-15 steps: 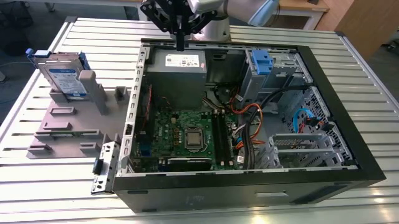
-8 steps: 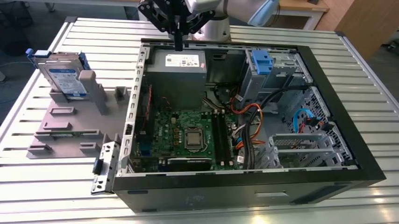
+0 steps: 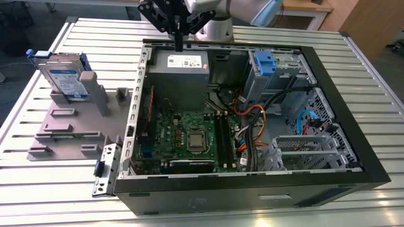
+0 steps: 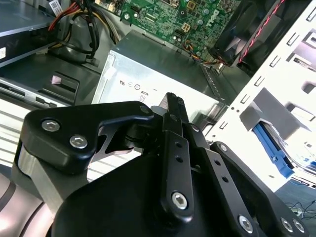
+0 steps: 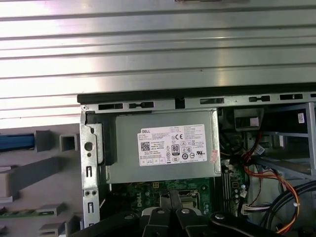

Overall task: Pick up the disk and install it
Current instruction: 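Reach for the disk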

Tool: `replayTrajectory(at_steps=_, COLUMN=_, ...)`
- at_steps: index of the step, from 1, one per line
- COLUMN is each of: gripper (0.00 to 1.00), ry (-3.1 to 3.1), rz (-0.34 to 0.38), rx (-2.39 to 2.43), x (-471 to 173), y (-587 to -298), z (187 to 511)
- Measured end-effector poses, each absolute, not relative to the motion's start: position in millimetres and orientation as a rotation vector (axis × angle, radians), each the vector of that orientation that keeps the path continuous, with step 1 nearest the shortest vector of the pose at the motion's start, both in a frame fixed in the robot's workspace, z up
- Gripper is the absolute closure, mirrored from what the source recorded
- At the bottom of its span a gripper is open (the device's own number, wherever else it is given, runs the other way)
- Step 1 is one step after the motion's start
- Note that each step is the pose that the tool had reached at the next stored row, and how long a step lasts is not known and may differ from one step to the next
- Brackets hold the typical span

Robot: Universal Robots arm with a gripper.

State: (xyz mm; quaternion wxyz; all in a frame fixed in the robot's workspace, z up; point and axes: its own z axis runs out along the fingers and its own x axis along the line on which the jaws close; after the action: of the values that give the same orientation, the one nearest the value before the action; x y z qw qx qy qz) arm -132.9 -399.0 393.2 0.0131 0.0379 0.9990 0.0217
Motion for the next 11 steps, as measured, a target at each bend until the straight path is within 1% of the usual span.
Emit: replayTrajectory(at_steps=11, gripper=0.9, ry=3.112, rz=0.068, rx=0.118, x=-139.3, y=-398.9, z=392.9)
